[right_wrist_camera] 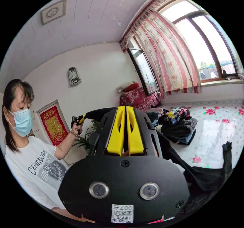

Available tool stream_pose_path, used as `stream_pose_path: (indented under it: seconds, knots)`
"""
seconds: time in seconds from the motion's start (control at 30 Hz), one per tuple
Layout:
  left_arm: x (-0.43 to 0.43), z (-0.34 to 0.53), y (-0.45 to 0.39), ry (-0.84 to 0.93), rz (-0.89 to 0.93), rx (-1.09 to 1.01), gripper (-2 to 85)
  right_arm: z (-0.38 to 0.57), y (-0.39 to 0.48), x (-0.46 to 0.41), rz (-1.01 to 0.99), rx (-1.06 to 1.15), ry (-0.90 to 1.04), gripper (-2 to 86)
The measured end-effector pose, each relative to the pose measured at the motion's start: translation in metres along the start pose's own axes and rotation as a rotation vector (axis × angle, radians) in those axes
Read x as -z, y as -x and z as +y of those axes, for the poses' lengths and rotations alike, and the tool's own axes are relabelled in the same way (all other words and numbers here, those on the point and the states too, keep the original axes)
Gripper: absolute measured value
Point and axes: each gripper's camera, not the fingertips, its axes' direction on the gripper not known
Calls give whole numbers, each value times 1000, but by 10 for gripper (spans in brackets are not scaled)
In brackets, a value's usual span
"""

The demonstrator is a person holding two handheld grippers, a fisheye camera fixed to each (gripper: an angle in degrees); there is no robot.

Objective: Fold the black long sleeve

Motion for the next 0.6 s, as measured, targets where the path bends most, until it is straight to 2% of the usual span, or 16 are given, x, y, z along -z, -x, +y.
stream_pose_path:
  seconds: [0.07, 0.13, 0.17, 0.23, 0.3, 0.37, 0.43, 0.5, 0.6]
  knots:
    - [-4, 49, 5, 71, -46, 30, -10, 36, -1, 6, -5, -43, 55, -3]
    - [-15, 104, 28, 168, -50, 124, -10, 110, -17, 0, 33, -146, 229, -3]
    - [-25, 150, 47, 237, -59, 215, -10, 132, -21, -3, 63, -171, 287, -3]
    - [-41, 232, 75, 368, -102, 371, -10, 238, -39, -25, 206, -298, 550, -3]
    - [-51, 354, 105, 524, -198, 598, -10, 318, -52, -35, 276, -415, 706, -3]
    - [-47, 434, 116, 625, -303, 748, -10, 387, -62, -38, 266, -542, 796, -2]
    - [-42, 493, 117, 695, -384, 858, -9, 460, -60, -44, 287, -633, 915, -2]
    - [-35, 529, 107, 683, -417, 922, -9, 498, -50, -50, 331, -624, 1016, 0]
    - [-38, 536, 97, 702, -457, 883, -7, 529, -38, -49, 325, -649, 1000, 5]
